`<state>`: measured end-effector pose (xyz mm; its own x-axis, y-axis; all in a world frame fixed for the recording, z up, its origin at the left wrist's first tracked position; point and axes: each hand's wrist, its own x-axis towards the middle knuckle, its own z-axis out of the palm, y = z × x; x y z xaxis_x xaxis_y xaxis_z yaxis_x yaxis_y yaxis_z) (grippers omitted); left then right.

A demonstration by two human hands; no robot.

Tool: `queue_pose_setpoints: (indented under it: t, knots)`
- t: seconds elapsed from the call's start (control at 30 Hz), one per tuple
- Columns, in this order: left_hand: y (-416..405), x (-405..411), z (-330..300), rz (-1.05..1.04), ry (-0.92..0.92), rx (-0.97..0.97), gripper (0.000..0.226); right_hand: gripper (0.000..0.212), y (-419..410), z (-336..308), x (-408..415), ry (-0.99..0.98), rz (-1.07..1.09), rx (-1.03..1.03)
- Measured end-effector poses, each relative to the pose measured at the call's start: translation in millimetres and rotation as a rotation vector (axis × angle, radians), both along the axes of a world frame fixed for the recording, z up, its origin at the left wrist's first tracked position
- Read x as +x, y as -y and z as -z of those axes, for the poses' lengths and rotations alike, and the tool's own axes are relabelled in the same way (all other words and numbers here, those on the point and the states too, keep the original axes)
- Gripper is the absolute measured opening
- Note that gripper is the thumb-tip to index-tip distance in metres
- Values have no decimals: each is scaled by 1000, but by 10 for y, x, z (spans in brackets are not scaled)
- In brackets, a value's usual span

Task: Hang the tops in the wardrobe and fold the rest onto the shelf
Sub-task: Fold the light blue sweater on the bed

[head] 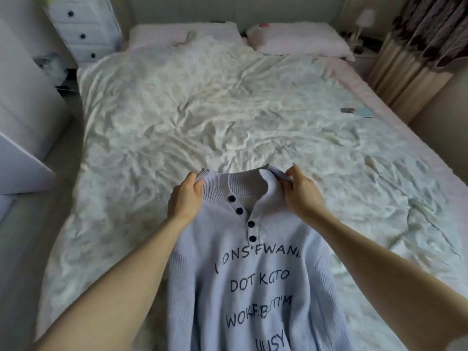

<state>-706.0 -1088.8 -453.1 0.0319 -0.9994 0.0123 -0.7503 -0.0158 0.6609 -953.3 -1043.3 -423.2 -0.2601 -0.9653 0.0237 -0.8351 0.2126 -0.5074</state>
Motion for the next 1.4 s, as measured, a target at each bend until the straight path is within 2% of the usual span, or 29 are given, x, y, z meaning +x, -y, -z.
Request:
queue_pose_setpoints:
  t: [0.17, 0.27, 0.4, 0.5, 0.6, 0.7, 0.8, 0.87, 0.9, 0.97, 1.03, 1.2, 1.3, 1.4]
  knots:
    - [294, -28, 719, -49, 82, 91, 28, 25, 359, 826, 8, -41, 64, 104]
    - [162, 44, 988, -63, 168, 142, 47, 38, 270, 1186, 71, -63, 57, 115]
    - [-688, 101, 1102, -104, 113, 219, 77, 50, -378, 1382, 103, 7, 82, 101]
    - [-1390, 40, 1106, -97, 102, 282, 91, 54, -971, 1433, 31, 35, 145, 205]
    - [-1951, -68, 1084, -116, 137, 366, 100, 62, -1574, 1419, -89, 62, 319, 341]
    - [-2267, -115, 1110, -169, 174, 457, 89, 67, -2006, 1400, -147, 78, 464, 473]
    - [-2384, -79, 1136, -293, 149, 511, 55, 65, -2251, 1430, -210, -27, 466, 658]
    - [-2410, -45, 1136, -345, 149, 472, 31, 44, -2308, 1460, -273, -91, 436, 664]
    - [-2383, -30, 1127, -376, 137, 457, 26, 32, -2288, 1469, -299, -94, 429, 638]
    - [-2317, 11, 1099, -446, 122, 442, 26, 17, -2248, 1463, -336, -45, 408, 581]
    - [-2265, 56, 1035, -502, 131, 421, 27, 13, -2225, 1424, -390, 4, 363, 516]
    - [-2075, 93, 766, -670, 175, 206, 28, 24, -1980, 1131, -705, -9, 317, 344]
    - [-1868, -78, 635, -614, 305, 137, 34, 29, -1687, 928, -868, -13, 265, 189]
    - [-1715, -496, 563, -378, 354, 192, 48, 32, -1534, 901, -959, 95, 168, 253]
